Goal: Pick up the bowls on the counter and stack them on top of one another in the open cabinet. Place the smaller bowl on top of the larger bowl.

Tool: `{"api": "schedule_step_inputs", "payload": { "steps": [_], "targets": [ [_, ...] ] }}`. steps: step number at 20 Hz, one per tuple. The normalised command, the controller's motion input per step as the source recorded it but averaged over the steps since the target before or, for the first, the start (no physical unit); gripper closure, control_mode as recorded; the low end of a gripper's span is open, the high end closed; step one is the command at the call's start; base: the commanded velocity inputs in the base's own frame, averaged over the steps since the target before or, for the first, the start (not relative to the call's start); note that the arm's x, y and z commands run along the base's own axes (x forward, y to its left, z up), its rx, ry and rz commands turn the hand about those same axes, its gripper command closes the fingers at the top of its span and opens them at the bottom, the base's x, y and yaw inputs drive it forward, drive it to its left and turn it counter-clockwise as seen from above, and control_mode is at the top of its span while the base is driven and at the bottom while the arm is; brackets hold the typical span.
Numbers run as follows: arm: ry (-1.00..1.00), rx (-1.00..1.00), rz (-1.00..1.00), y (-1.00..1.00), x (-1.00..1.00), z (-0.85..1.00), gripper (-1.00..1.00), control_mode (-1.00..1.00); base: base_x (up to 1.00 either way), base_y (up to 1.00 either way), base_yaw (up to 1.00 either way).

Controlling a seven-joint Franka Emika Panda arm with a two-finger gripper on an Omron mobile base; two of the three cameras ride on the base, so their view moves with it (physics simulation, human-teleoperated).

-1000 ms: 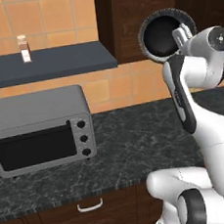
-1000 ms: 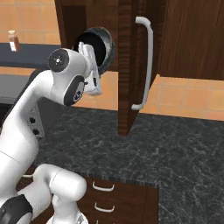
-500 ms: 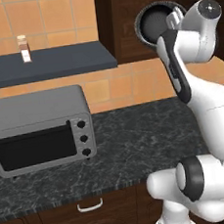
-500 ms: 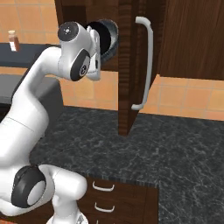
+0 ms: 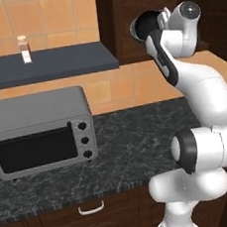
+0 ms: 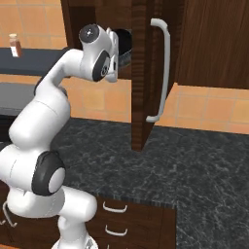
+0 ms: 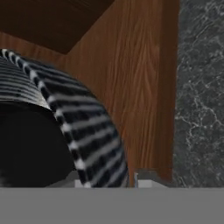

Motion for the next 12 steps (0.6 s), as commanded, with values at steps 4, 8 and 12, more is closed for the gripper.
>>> {"api": "schedule_step_inputs", "payload": {
  "steps": [4,8,12],
  "targets": [
    [-0.13,0.01,-0.01,0.0,-0.19,0.0,-1.0,-1.0,0.0,0.0,0.0],
    [-0.29,0.05,-0.02,-0.06,-0.99,-0.17,-1.0,-1.0,0.0,0.0,0.0],
    [-0.22,0.0,0.0,0.0,-1.0,-0.73,-1.0,-1.0,0.0,0.0,0.0]
  ]
}}
